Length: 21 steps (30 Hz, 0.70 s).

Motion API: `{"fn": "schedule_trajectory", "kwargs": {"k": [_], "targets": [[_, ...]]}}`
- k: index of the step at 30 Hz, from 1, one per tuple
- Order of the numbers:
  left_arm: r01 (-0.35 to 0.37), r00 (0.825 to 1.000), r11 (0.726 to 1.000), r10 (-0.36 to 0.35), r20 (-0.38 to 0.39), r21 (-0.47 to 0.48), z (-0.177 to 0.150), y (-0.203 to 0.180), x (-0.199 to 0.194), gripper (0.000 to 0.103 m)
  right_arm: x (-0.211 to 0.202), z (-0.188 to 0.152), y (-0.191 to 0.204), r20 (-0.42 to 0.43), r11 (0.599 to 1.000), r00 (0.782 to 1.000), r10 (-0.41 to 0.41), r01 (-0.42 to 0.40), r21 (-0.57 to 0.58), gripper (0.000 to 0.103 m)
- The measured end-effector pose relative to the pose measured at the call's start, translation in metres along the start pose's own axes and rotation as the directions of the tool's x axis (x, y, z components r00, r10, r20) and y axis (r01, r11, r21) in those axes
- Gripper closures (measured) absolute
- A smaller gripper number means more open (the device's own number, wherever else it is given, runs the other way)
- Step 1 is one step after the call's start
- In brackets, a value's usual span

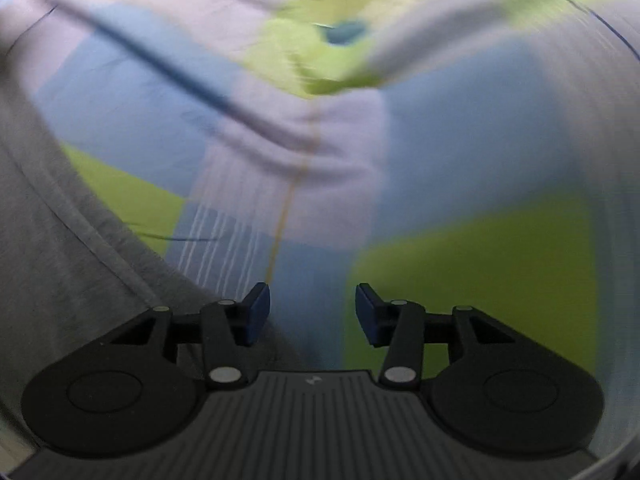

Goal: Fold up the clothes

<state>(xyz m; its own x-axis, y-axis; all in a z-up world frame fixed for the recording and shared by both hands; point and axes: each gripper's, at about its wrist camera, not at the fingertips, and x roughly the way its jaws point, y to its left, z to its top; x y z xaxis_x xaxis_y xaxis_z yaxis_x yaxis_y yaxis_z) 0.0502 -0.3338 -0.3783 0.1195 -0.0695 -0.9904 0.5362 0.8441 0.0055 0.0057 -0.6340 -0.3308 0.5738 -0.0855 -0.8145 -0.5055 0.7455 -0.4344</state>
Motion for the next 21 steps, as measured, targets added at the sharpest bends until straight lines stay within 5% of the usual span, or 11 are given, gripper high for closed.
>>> {"fn": "schedule_trajectory", "kwargs": {"k": [2,5,10,13,15,17,21], "targets": [[0.027,1.000,0.999,-0.026,-0.013,0.020,0.002,0.002,0.002,0.078,-0.011,-0.013,0.005,-0.011,0.992,0.994,0.110,-0.109,0.066,0.067],[0.020,1.000,0.996,-0.018,-0.020,0.092,0.001,-0.005,0.006,0.077,-0.005,-0.031,0.018,-0.063,0.978,0.980,0.187,-0.180,0.103,0.096],[0.034,0.999,0.992,-0.032,-0.022,0.122,-0.004,-0.006,0.003,0.075,0.023,-0.029,0.010,-0.084,0.964,0.981,0.177,-0.156,0.216,0.098],[0.032,0.999,0.993,-0.030,-0.024,0.115,-0.012,0.000,-0.003,0.074,0.026,-0.019,0.003,-0.079,0.966,0.996,0.048,-0.027,0.257,0.090],[0.005,0.999,0.995,-0.001,-0.034,0.102,-0.025,0.008,-0.007,0.072,-0.002,-0.021,-0.007,-0.016,0.921,1.000,-0.004,0.010,0.391,0.058],[-0.021,0.999,0.997,0.025,-0.042,0.078,-0.037,0.016,-0.010,0.071,-0.031,-0.033,-0.005,-0.029,0.867,0.999,-0.023,0.035,0.497,0.057],[-0.086,0.996,0.996,0.087,-0.036,0.032,-0.055,0.034,-0.021,0.071,-0.062,-0.047,0.024,-0.037,0.826,0.999,0.013,0.010,0.564,0.057]]}}
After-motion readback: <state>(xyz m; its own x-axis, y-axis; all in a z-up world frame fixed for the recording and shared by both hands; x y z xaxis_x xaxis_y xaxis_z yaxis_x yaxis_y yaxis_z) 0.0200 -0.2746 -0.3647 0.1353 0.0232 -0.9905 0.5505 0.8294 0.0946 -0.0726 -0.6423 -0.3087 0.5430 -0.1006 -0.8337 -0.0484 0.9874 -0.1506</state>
